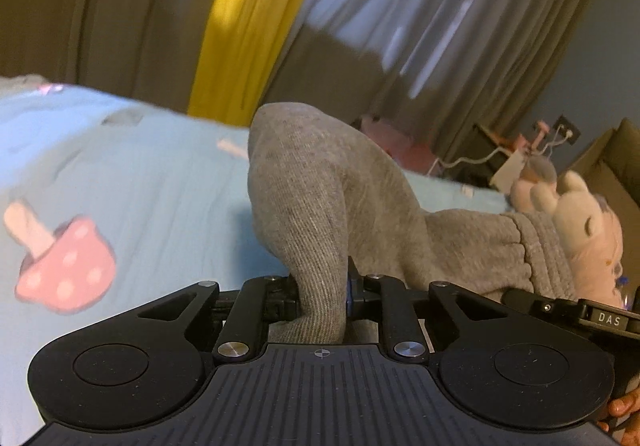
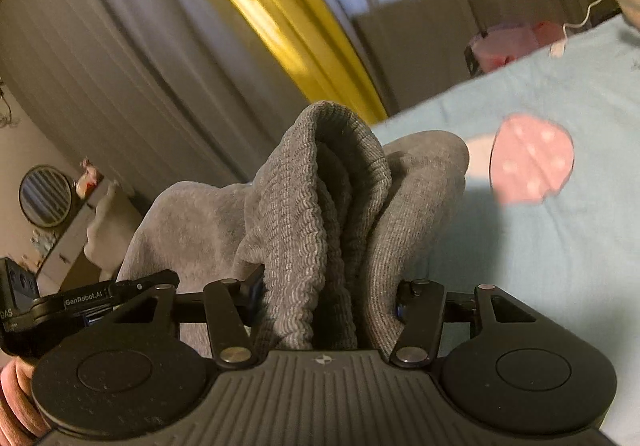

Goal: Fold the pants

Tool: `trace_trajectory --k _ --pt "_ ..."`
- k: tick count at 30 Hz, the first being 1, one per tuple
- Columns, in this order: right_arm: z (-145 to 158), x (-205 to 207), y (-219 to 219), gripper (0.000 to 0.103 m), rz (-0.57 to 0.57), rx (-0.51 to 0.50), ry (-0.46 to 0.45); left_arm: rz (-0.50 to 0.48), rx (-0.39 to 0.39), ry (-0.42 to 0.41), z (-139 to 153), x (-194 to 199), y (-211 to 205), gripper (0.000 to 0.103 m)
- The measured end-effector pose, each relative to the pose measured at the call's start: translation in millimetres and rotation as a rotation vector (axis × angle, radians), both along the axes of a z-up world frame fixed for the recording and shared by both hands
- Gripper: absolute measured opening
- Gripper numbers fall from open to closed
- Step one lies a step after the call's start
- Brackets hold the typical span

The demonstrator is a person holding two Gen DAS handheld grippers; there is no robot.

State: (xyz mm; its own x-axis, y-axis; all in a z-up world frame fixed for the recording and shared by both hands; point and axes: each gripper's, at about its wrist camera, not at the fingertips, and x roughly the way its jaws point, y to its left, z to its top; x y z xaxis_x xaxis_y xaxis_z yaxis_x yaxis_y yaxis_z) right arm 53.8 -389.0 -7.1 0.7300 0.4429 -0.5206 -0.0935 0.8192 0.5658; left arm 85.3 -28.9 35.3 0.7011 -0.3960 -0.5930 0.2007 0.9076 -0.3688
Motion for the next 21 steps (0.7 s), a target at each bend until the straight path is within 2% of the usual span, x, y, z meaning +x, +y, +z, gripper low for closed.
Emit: trace_trajectory --k 1,2,4,6,7,8,12,13,14,15,16,18,19,20,21 --pt "3.4 3.3 -1.5 0.058 -0.006 -0.01 -0.01 0.011 0.018 -0.013 2.5 3.1 -3.2 0.029" --pt "5.9 7.6 -3.4 0.067 -0.011 -0.035 -0.013 0.04 0.056 -0.024 3.9 6.3 -6.5 0.039" --pt "7.3 15.6 -7.2 0.079 -0.075 -0.128 0.037 0.082 0.137 -0.015 0.9 11.0 -11.0 0.044" --pt "4.3 15.7 -9.9 0.079 -0.16 -0.217 0.1 0.043 0.178 -0.001 -8.3 5.7 -13.8 0.048" --pt "2.3 9.6 -12.0 0.079 -0.171 -0.217 0.087 0.022 0.191 0.004 -14.8 -0.6 -14.4 0.055" --pt "0.0 1.3 -15.4 0.079 -0.157 -0.188 0.072 0.015 0.204 0.019 -22.2 -6.7 -14.0 0.06" --pt "-16.2 -29.7 -32.5 0.078 -0.216 -0.049 0.103 0.007 0.223 0.125 -61.8 -28.0 -8.3 0.06" --pt "-24.3 -37.7 -39.0 0.07 -0.247 0.012 0.134 0.01 0.226 0.15 -69.6 -31.9 -7.6 0.06" --pt "-30.4 -42.6 -41.9 0.056 -0.266 0.073 0.157 0.021 0.227 0.159 -76.6 -36.7 -6.4 0.06" --pt "-37.7 -45.5 -44.8 0.053 -0.272 0.138 0.178 0.033 0.217 0.162 -80.7 -41.3 -4.2 0.063" --pt "-46.7 -47.5 -48.5 0.053 -0.278 0.193 0.205 0.044 0.195 0.167 -82.6 -44.7 -1.0 0.064" --pt "-59.3 -42.6 -45.7 0.053 -0.297 0.226 0.258 0.069 0.161 0.188 -82.6 -47.1 3.6 0.066" --pt "-65.4 -38.8 -45.2 0.057 -0.306 0.236 0.271 0.08 0.15 0.195 -82.1 -50.0 4.6 0.068" --pt "-71.6 -35.6 -45.5 0.071 -0.311 0.264 0.284 0.094 0.145 0.197 -80.0 -52.8 5.0 0.068" --pt "-78.5 -32.7 -44.9 0.073 -0.317 0.294 0.299 0.103 0.142 0.19 -77.3 -55.7 6.6 0.069"
